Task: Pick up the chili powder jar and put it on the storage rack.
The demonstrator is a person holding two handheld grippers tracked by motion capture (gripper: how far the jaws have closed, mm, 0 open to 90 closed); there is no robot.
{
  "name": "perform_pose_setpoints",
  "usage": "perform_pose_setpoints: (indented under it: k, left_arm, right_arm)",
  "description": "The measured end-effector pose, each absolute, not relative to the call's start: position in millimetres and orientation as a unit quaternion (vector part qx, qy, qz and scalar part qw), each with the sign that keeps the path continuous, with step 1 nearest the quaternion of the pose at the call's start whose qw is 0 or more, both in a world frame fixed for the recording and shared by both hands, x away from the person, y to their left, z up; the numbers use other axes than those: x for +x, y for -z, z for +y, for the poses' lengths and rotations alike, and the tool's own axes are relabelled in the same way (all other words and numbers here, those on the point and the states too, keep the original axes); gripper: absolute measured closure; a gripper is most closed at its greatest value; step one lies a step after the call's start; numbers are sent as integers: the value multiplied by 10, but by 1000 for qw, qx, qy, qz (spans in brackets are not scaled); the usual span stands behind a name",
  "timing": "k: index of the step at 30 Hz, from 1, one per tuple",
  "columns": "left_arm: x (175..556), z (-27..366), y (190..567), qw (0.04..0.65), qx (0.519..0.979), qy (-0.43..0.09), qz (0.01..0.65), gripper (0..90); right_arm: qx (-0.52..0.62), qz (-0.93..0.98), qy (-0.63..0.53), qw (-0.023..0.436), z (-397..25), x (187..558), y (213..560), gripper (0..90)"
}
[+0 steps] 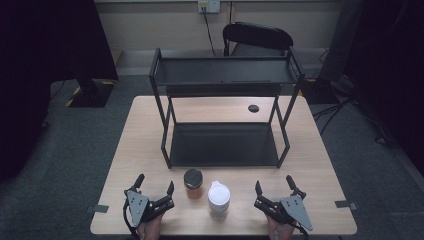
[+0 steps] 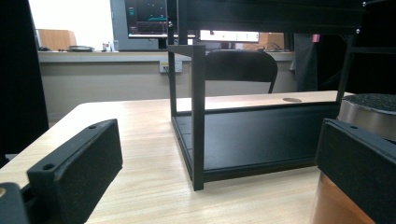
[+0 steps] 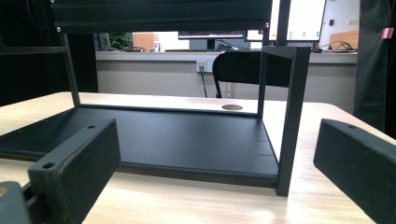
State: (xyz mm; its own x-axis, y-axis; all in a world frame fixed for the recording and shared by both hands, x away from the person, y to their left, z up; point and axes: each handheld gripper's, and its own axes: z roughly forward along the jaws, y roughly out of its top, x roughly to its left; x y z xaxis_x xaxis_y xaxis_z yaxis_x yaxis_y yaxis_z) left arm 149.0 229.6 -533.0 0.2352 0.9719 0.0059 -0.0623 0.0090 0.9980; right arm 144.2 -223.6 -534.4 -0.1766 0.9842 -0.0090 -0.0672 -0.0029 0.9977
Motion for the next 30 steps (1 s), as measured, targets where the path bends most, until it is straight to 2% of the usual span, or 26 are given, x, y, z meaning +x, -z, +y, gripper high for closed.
perform_pose_setpoints:
  k: [17,30]
  left_arm:
    - [1496,2323,5311,579,544,-442,418,0]
    - [1455,2347,5052,602,558,-413,395,0]
  right_arm:
    - [435,527,-559,470,-2243,1443,5344,0]
    - [438,525,-557,471,-2229,1442,5341,0]
